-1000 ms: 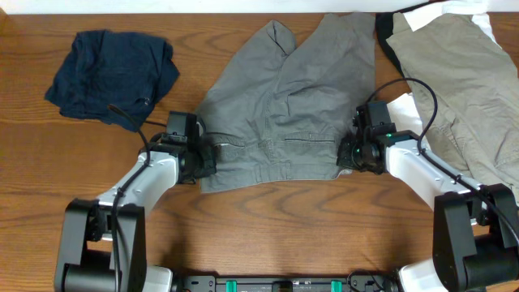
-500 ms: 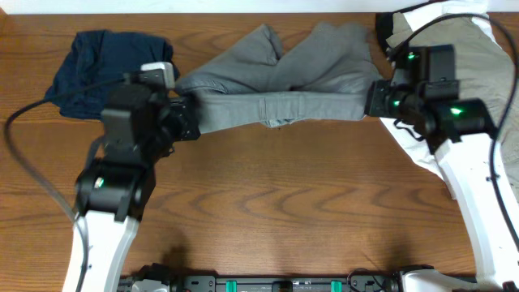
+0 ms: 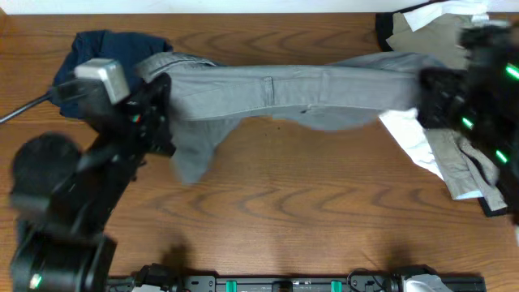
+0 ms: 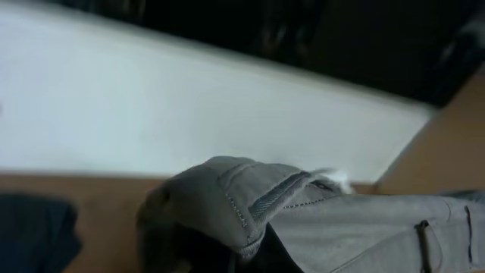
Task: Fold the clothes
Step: 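Lift the shorts with both grippers and flip them away, spreading flat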
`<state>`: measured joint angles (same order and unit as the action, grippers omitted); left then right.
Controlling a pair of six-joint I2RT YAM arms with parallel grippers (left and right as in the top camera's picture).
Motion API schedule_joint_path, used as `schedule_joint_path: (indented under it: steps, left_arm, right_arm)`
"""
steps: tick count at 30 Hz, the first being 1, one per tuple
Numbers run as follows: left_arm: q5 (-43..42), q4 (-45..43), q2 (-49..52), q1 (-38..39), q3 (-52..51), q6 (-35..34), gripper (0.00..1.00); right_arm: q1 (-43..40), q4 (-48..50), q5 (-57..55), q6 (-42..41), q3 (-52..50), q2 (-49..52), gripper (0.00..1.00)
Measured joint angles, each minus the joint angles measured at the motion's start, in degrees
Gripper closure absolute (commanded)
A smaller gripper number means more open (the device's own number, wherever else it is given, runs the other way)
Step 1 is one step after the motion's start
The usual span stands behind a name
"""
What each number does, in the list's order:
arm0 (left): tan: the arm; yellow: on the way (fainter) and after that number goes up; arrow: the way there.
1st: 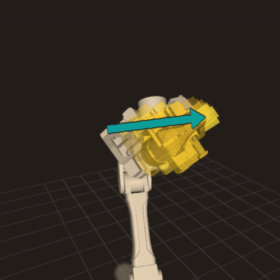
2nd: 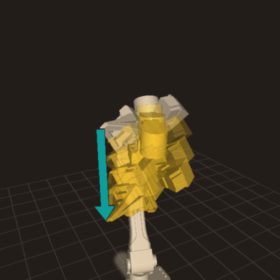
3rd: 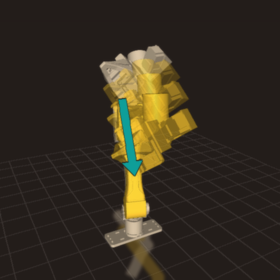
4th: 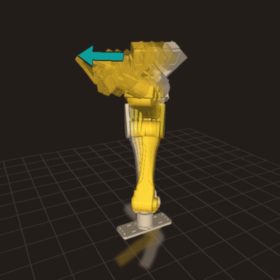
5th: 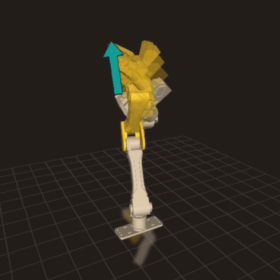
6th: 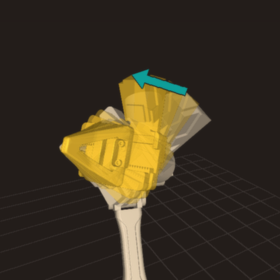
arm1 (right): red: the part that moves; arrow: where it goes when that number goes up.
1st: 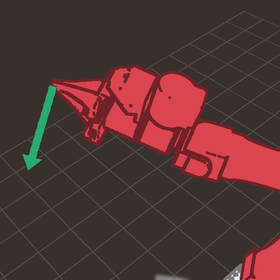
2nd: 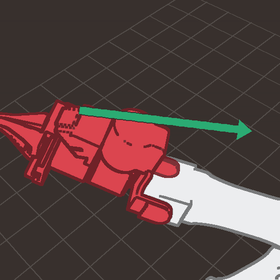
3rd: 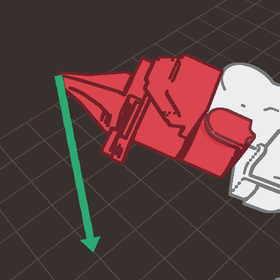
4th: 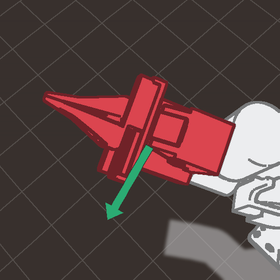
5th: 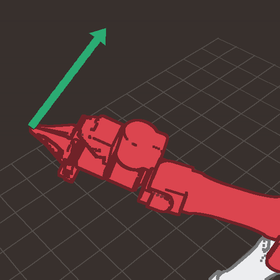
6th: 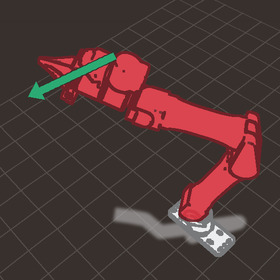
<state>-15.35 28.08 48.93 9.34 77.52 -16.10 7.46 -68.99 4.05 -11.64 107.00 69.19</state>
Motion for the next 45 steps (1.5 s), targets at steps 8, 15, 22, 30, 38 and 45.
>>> schedule_joint_path:
  steps: [8, 15, 22, 30, 38, 45]
  left_arm:
    - [-2.9, 7.0, -6.6, 0.2, 4.1, -1.8, 0.94]
    - [-4.4, 15.0, -9.1, 0.3, 4.2, -3.5, 0.94]
    - [-3.8, 17.1, -4.5, 0.3, 3.7, -4.7, 0.94]
    - [-0.8, 16.5, 12.3, 0.2, 2.6, -4.9, 0.94]
    - [2.0, 7.9, 30.1, -0.2, 2.4, -4.5, 0.94]
    - [3.3, -7.5, 44.5, -0.6, 2.1, -4.1, 0.92]
  right_arm:
    - [0.0, -12.4, 1.0, 0.1, 11.6, -7.0, 0.99]
    - [0.0, -20.5, 1.7, 0.1, 14.8, -7.9, 0.99]
    - [0.0, -23.8, 0.8, 0.1, 14.8, -1.2, 0.99]
    - [0.0, -20.9, -2.8, 0.1, 14.8, 16.6, 0.99]
    - [0.0, -9.6, -4.6, 0.6, 14.8, 35.9, 0.99]
    - [-0.1, 5.6, -5.1, 1.2, 14.8, 49.2, 0.99]
